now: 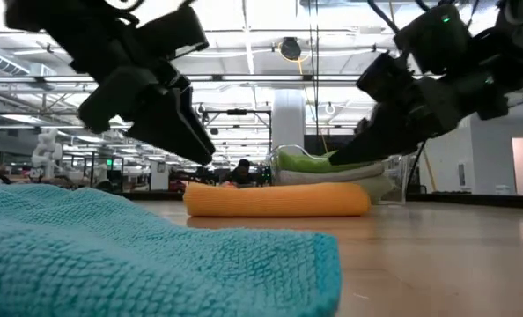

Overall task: Fold microfiber towels
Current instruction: Put the folded orange microfiber towel into the transparent bin

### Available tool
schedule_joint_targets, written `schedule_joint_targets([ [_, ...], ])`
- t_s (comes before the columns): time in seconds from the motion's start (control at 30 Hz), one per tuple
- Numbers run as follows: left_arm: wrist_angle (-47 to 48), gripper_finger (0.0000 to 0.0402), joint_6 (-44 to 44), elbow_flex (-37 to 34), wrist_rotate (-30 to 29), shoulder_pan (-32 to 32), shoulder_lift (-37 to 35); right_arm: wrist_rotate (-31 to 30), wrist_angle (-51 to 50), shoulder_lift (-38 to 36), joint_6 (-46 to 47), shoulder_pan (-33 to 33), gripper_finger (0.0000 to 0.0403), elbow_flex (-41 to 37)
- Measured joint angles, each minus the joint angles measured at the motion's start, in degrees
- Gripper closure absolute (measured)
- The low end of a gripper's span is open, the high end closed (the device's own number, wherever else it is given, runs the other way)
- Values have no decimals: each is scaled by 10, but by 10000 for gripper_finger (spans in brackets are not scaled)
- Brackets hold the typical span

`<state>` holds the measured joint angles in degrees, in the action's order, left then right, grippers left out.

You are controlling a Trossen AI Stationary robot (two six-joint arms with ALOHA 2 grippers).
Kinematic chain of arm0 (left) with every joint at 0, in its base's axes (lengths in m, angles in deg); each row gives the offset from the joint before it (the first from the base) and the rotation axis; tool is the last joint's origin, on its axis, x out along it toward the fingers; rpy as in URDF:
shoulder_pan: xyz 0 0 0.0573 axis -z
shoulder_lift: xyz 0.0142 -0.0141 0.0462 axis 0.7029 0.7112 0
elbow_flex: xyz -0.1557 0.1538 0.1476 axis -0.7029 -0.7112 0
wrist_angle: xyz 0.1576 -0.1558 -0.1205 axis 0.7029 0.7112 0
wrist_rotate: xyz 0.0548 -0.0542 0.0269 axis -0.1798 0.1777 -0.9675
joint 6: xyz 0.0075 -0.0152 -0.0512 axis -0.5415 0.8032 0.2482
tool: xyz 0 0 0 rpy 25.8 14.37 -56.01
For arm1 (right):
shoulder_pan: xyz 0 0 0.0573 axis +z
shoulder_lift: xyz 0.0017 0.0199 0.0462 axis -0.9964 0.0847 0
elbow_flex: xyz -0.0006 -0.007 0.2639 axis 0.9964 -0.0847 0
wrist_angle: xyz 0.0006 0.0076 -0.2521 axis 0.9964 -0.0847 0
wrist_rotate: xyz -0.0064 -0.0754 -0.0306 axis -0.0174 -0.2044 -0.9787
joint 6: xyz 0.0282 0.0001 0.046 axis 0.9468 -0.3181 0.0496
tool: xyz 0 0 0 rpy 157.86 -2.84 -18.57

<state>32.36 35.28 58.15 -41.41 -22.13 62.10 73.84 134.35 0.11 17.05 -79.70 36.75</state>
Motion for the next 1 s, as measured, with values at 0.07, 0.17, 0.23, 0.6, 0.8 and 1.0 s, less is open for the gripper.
schedule_joint_targets([
  [0.07, -4, 195, -10, 3, -16, 16, 19, -9, -16, -19, 0, 6, 323, -4],
  [0.17, -2, 162, -12, 1, -26, 22, 50, -9, -16, -38, 3, 14, 314, -18],
  [0.23, 5, 154, -15, 1, -29, 17, 64, -10, -15, -44, 8, 17, 310, -25],
  [0.6, 25, 212, -22, 2, 27, -66, 76, -32, -5, -51, 10, 37, 307, -32],
  [0.8, 13, 280, -42, 4, 99, -114, 78, -97, -76, -49, -25, 59, 296, -1],
  [1.0, -14, 363, -70, 2, 130, -146, 76, -97, -132, -32, -81, 60, 254, 6],
])
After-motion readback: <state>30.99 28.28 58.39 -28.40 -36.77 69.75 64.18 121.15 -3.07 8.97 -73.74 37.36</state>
